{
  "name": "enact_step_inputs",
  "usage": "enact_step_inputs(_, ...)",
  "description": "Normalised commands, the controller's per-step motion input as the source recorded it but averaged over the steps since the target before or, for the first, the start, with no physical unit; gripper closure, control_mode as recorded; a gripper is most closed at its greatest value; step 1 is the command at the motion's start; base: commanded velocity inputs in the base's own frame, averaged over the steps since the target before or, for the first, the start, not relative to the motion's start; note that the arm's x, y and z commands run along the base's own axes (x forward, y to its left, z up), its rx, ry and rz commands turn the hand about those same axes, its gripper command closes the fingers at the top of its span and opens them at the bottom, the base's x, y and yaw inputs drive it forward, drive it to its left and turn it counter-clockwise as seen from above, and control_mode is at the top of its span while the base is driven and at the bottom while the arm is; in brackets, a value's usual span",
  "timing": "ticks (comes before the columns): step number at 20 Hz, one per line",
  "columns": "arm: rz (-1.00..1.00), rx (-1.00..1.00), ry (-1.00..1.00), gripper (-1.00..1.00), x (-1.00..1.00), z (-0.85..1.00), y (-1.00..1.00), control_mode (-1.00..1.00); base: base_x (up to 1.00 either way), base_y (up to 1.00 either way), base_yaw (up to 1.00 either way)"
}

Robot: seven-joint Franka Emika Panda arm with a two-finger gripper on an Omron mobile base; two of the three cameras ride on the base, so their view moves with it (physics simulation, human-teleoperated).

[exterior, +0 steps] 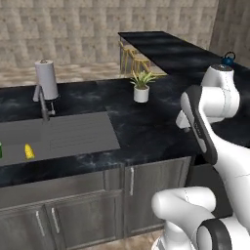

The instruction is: Pick the kettle and cup and place them in the sink. Then turn on the water.

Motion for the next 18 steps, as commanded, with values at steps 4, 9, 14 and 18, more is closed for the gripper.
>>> enact_step_inputs(4,0.0,0.0,0.0,-1.0,0.0,0.0,0.0,1.0,-0.17,-0.94,0.0)
enact_step_inputs(9,0.0,0.0,0.0,-1.0,0.0,0.0,0.0,1.0,-0.14,-0.99,0.0)
enact_step_inputs(14,0.0,0.0,0.0,-1.0,0.0,0.0,0.0,1.0,-0.08,-1.0,0.0)
enact_step_inputs(18,0.0,0.0,0.0,-1.0,0.0,0.0,0.0,1.0,-0.1,-1.0,0.0)
